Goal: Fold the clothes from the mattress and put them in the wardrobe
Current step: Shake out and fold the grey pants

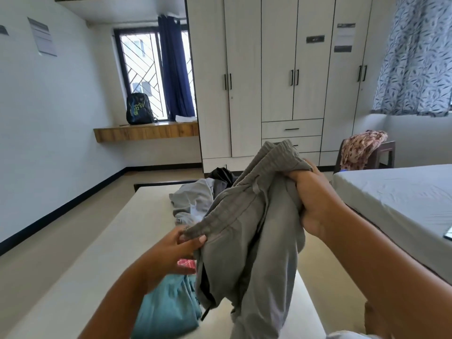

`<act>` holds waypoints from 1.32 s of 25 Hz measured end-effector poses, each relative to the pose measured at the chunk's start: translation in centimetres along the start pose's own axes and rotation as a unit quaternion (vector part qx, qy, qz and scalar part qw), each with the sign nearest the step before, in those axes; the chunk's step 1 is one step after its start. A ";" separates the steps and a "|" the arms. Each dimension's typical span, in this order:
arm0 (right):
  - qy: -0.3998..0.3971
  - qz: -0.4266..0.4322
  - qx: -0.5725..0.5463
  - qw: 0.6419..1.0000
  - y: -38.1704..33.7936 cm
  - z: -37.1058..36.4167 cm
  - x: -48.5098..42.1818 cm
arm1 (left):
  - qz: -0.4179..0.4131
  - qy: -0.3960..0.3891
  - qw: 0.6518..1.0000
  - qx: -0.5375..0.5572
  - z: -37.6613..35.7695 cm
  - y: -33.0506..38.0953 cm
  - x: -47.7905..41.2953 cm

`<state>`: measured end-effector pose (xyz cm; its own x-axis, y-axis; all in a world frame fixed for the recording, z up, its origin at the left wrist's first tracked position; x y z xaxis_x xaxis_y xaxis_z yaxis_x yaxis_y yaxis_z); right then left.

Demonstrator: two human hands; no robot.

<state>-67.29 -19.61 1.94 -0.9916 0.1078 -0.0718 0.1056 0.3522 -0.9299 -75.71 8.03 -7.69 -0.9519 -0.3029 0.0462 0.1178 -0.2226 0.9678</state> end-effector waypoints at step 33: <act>0.106 0.230 0.249 0.935 -14.1 0.9 -7.4 | -0.232 0.111 0.966 0.020 -12.2 29.6 -3.6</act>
<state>-61.55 -26.18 15.22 -0.8066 0.3425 -0.4818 0.4175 -0.2469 -0.8745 -65.35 -8.74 17.72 -0.8156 -0.3706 -0.4444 -0.3219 -0.3477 0.8806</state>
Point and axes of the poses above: each hand's wrist, its own x-axis away from the middle knuckle, its own z-axis out of the back of the hand, y = z × x, the point moved 1 cm from there along -x, towards the middle knuckle, and after that the axes turned 13 degrees about y, right-handed, at the moved point
